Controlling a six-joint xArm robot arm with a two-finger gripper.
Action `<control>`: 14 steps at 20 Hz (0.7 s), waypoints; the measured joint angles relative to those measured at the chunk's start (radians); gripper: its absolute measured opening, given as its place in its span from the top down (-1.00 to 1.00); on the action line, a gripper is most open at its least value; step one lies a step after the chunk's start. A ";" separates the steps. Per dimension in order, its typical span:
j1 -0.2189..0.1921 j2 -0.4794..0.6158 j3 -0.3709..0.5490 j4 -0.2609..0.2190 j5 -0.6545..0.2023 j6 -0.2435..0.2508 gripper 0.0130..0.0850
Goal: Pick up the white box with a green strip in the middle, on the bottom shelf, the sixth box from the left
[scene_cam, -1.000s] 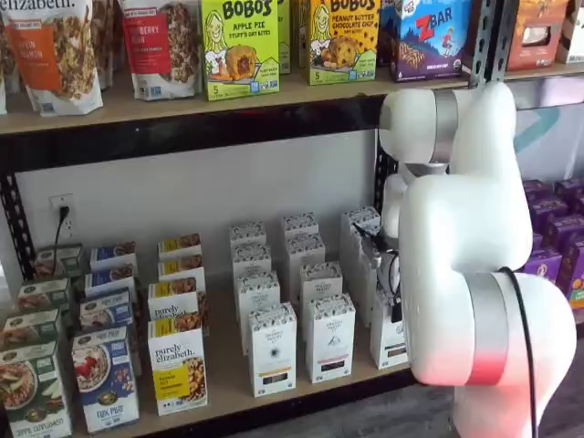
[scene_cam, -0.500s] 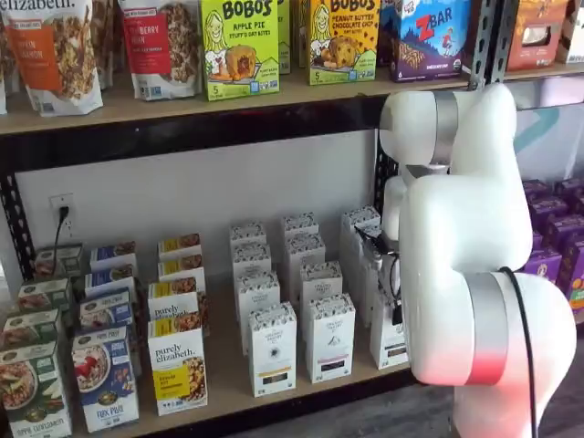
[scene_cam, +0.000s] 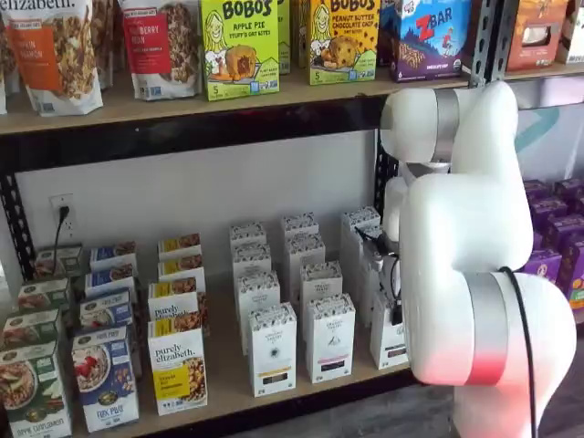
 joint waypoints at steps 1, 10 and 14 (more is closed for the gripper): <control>0.000 -0.002 0.003 0.005 -0.002 -0.004 -0.44; -0.001 -0.018 0.028 0.031 -0.017 -0.028 0.00; -0.001 -0.028 0.053 -0.001 -0.049 -0.001 0.00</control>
